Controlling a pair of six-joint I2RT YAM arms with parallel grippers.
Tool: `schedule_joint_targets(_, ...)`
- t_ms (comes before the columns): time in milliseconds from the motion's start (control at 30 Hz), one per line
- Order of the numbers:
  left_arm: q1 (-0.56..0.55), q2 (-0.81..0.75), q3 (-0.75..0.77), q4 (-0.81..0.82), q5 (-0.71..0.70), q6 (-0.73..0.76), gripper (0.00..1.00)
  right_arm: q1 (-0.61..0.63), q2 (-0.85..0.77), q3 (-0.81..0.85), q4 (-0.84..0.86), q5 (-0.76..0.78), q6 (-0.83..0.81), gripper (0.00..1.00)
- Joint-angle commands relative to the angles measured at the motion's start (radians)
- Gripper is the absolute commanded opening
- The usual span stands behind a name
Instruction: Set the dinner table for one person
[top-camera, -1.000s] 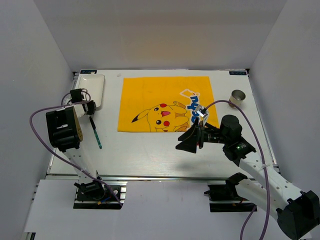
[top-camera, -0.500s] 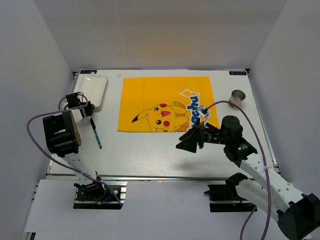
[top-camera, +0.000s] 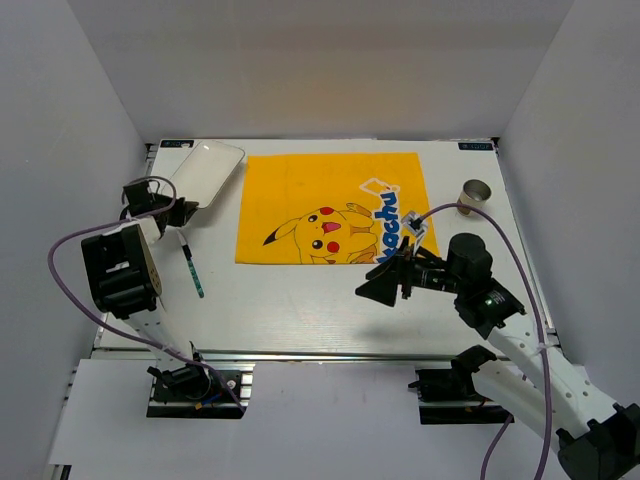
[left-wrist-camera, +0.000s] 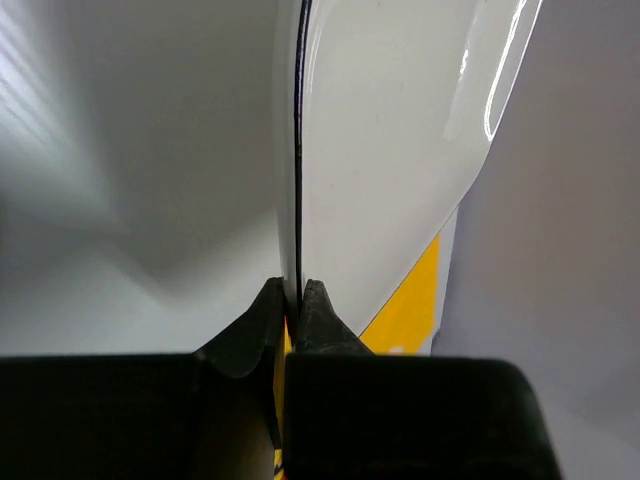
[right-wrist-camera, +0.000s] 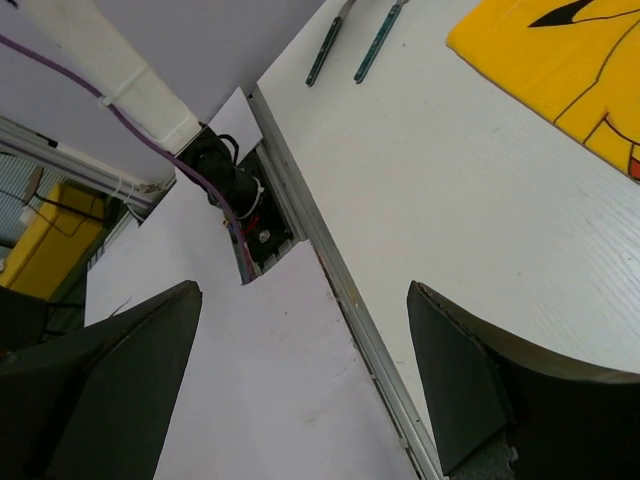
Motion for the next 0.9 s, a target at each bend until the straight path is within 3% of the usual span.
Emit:
schedule_joint_targets(0,-0.007,-0.145,0.116,0.184,0.222,0.042,0.00,0.000,-0.012,0.058,-0.076,0.080,-0.039,0.89)
schedule_joint_targets(167,-0.050,-0.162,0.138,0.162,0.352,0.091,0.00,-0.003,0.019,0.065,-0.130,0.189,-0.062,0.89)
schedule_joint_targets(333,-0.137,-0.090,0.317,-0.044,0.446,0.231,0.00,-0.003,0.046,0.113,-0.220,0.318,-0.071,0.89)
schedule_joint_targets(433,-0.214,-0.037,0.427,-0.230,0.437,0.318,0.00,-0.005,0.075,0.188,-0.338,0.536,-0.056,0.89)
schedule_joint_targets(633,-0.395,0.130,0.576,-0.336,0.493,0.395,0.00,-0.008,0.068,0.311,-0.487,0.799,-0.040,0.89)
schedule_joint_targets(867,-0.497,0.259,0.650,-0.336,0.532,0.449,0.00,-0.012,0.039,0.356,-0.558,0.844,-0.065,0.89)
